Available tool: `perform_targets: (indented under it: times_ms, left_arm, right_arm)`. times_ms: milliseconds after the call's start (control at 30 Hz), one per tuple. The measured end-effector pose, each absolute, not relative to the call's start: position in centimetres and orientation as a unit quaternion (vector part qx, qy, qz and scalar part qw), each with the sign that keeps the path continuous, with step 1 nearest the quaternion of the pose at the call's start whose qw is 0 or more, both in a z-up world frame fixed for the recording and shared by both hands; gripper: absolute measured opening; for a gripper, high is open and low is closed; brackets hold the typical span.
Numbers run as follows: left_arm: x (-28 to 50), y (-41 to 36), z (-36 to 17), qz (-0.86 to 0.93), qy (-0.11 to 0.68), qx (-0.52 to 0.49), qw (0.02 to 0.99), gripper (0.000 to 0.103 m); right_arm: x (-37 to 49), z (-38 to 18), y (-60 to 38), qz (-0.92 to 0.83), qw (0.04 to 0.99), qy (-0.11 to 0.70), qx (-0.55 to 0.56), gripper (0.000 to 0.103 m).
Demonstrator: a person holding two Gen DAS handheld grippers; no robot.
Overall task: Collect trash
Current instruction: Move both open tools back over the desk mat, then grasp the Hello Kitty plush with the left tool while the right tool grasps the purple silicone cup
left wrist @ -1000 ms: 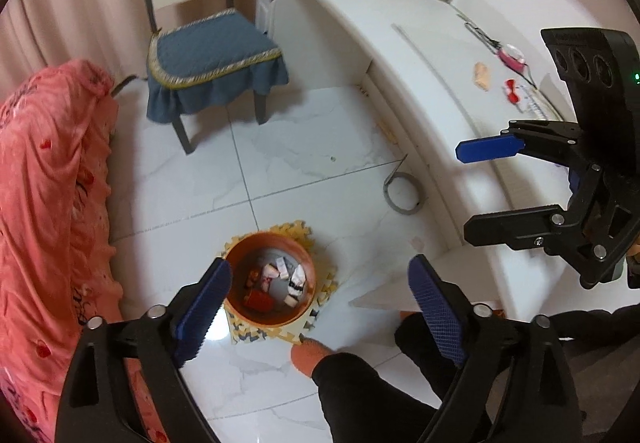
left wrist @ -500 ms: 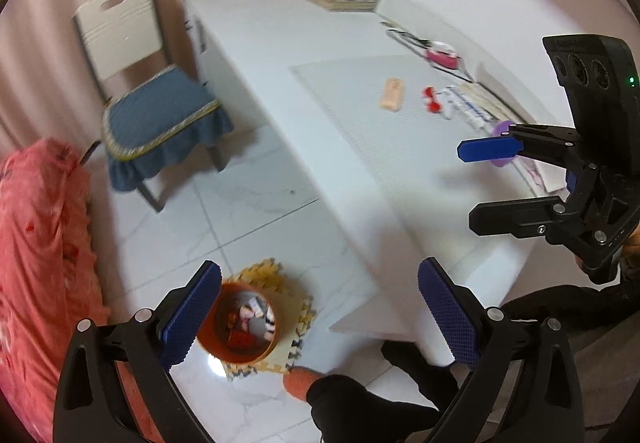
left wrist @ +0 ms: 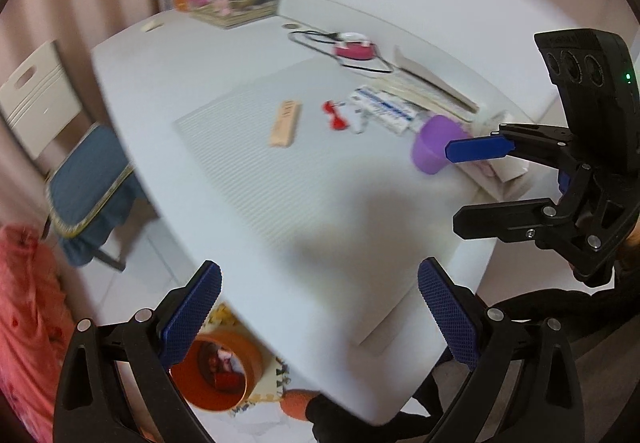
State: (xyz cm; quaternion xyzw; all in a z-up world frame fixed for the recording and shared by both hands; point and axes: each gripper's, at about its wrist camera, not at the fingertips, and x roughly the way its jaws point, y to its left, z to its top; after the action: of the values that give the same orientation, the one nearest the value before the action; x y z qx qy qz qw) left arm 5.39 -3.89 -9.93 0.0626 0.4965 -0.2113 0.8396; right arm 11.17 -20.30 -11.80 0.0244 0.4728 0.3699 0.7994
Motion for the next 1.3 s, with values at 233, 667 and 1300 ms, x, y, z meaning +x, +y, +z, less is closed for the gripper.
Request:
perform_targets:
  times_ms: [233,667,1300]
  left_arm:
    - [8.1,-8.6,-10.4,-0.259,0.496,0.091,0.824,0.097]
    - [14.5,-14.3,-12.6,-0.315,0.488,0.135,0.803,0.097]
    - [26.4,-18.7,-20.6,-0.376,0.499,0.214,0.751,0.097]
  right_arm:
    - [11.9,-12.4,-26.4,0.312,0.82,0.476,0.055,0.091]
    - [13.8,-15.3,-32.6,0.225,0.842,0.487,0.063,0.091]
    - [19.8,-22.7,-33.3,0.164,0.838,0.519,0.048,0.092]
